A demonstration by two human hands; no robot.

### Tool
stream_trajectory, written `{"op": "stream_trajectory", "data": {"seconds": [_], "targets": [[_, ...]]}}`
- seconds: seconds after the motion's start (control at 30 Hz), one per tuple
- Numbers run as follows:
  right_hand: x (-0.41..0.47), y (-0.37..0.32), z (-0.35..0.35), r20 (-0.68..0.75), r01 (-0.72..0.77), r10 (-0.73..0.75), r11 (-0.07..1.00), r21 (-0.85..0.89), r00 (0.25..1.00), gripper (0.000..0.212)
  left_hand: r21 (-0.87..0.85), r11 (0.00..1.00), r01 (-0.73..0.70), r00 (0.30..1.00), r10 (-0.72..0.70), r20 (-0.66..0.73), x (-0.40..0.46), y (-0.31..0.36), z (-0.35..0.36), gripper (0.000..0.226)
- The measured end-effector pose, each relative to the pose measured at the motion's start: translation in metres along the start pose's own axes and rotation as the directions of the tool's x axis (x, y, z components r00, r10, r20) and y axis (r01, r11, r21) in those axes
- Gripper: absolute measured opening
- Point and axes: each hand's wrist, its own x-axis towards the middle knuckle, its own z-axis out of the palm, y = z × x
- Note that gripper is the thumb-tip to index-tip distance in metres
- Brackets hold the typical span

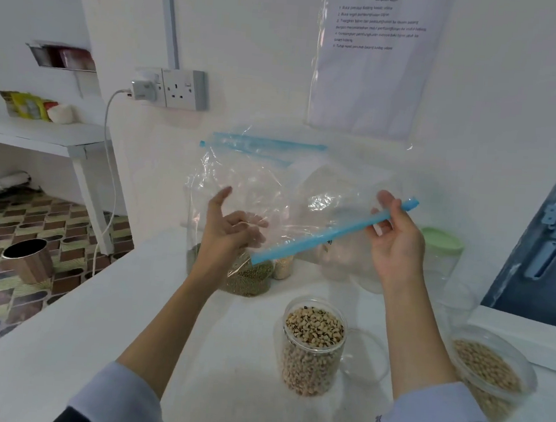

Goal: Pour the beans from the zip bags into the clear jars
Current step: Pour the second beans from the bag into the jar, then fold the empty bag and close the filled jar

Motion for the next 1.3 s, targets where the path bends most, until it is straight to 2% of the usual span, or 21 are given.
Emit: {"op": "stream_trajectory", "data": {"seconds": [0.07,0.13,0.2,0.27,0.37,0.43,0.5,0.6,0.7,0.73,0.8,0.93,1.07,1.17,1.27,1.3], "targets": [[-0.003,-0.002,0.001,-0.025,0.071,-0.074,0.993,-0.097,0.997,0.016,-0.011,0.997,-0.076,0.997,0.076,0.003,0.003,0.007,0.000,0.080],[-0.005,-0.008,0.001,-0.024,0.129,-0.135,0.978,-0.166,0.991,0.018,-0.035,0.991,-0.127,0.991,0.129,0.045,0.007,0.016,0.003,0.067],[-0.007,-0.018,-0.001,0.018,0.164,-0.163,0.973,-0.161,0.986,0.024,-0.089,0.985,-0.146,0.984,0.154,0.085,0.009,0.026,0.008,0.061],[-0.008,-0.031,-0.003,0.069,0.183,-0.176,0.977,-0.113,0.982,0.035,-0.101,0.979,-0.179,0.975,0.190,0.115,0.011,0.038,0.014,0.069],[-0.011,-0.047,-0.007,0.085,0.280,-0.268,0.940,-0.194,0.960,0.050,0.055,0.941,-0.333,0.930,0.319,0.182,0.015,0.052,0.030,0.083],[-0.010,-0.057,-0.009,0.076,0.359,-0.356,0.868,-0.343,0.931,0.048,0.260,0.849,-0.461,0.883,0.407,0.235,0.018,0.060,0.046,0.075],[-0.007,-0.071,-0.014,0.083,0.416,-0.430,0.778,-0.471,0.899,0.040,0.436,0.701,-0.565,0.824,0.513,0.242,0.023,0.066,0.066,0.048],[-0.004,-0.097,-0.021,0.075,0.480,-0.529,0.690,-0.542,0.846,0.017,0.555,0.564,-0.611,0.754,0.629,0.191,0.031,0.072,0.101,0.021],[-0.001,-0.130,-0.032,0.120,0.570,-0.623,0.599,-0.563,0.773,0.015,0.648,0.453,-0.613,0.689,0.707,0.158,0.038,0.078,0.140,0.020],[0.002,-0.143,-0.039,0.119,0.573,-0.629,0.594,-0.565,0.768,0.016,0.643,0.458,-0.615,0.692,0.703,0.162,0.039,0.082,0.154,0.025],[0.011,-0.167,-0.053,0.135,0.583,-0.634,0.579,-0.570,0.762,0.018,0.553,0.536,-0.638,0.716,0.678,0.170,0.038,0.092,0.183,0.028],[0.033,-0.222,-0.083,0.229,0.646,-0.666,0.486,-0.588,0.710,0.032,0.364,0.783,-0.504,0.857,0.508,0.092,0.031,0.101,0.249,0.021],[0.042,-0.268,-0.112,0.309,0.687,-0.655,0.457,-0.565,0.690,0.043,0.270,0.840,-0.470,0.876,0.483,0.023,0.013,0.101,0.303,0.021],[0.041,-0.297,-0.133,0.352,0.671,-0.578,0.558,-0.488,0.736,0.051,0.220,0.866,-0.449,0.880,0.471,-0.058,0.000,0.097,0.333,0.023],[0.034,-0.324,-0.154,0.283,0.509,-0.439,0.820,-0.262,0.853,0.053,0.162,0.918,-0.362,0.906,0.387,-0.171,-0.009,0.091,0.354,0.028],[0.034,-0.329,-0.161,0.250,0.441,-0.386,0.869,-0.226,0.888,0.050,0.135,0.937,-0.322,0.915,0.345,-0.208,-0.013,0.088,0.360,0.028]]}}
